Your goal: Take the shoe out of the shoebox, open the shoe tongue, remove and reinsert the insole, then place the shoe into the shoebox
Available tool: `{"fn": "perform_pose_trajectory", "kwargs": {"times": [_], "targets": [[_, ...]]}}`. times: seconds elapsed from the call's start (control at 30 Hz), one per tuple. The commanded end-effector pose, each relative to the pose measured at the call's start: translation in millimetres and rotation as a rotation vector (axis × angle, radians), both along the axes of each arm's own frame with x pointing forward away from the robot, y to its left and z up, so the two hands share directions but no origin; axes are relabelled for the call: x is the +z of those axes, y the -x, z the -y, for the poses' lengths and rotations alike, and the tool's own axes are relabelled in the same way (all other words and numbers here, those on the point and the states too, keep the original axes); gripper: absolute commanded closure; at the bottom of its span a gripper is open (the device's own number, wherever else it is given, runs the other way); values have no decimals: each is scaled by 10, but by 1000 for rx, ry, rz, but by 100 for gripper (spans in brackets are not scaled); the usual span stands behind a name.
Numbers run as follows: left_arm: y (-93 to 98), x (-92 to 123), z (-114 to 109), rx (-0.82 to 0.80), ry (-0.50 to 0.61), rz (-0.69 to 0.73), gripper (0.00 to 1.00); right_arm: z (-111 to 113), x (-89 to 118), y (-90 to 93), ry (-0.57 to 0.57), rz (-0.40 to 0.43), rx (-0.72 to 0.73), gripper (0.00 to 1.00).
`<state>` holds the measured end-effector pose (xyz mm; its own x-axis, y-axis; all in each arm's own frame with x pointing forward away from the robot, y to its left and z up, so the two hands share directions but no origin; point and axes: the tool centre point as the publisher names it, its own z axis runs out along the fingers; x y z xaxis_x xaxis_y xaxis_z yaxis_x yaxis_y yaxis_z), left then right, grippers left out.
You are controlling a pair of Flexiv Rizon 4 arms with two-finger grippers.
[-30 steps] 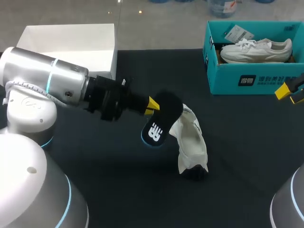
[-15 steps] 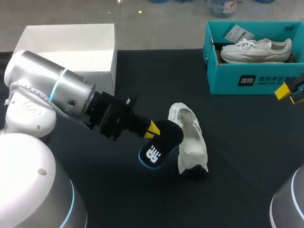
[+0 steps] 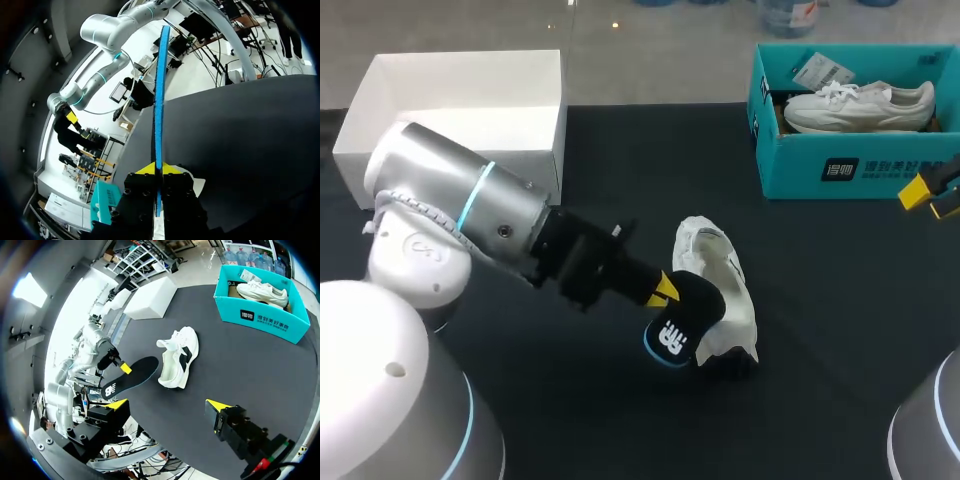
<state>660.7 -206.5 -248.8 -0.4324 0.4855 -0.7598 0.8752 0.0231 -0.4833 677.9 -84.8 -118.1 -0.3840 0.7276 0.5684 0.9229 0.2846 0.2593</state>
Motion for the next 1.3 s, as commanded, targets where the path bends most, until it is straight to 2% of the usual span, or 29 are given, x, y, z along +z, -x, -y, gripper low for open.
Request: {"fn": "perform_pose_trajectory", "kwargs": {"times": [0.03,0.3,0.7,1.1,1.3], "targets": [[80,-36,83,45,-8,6,100,-4,-1,-13,3,-3,1,0],[99,-119,106,87,-21,-12,100,-4,-1,-13,3,-3,1,0],[-79,-292,141,122,-37,-9,100,-4,-1,-13,3,-3,1,0],[-80,-226,126,112,-31,-10,100,-4,-1,-13,3,-3,1,0],[-34,-109,112,93,-27,13,100,-4,-1,-13,3,-3,1,0]]}}
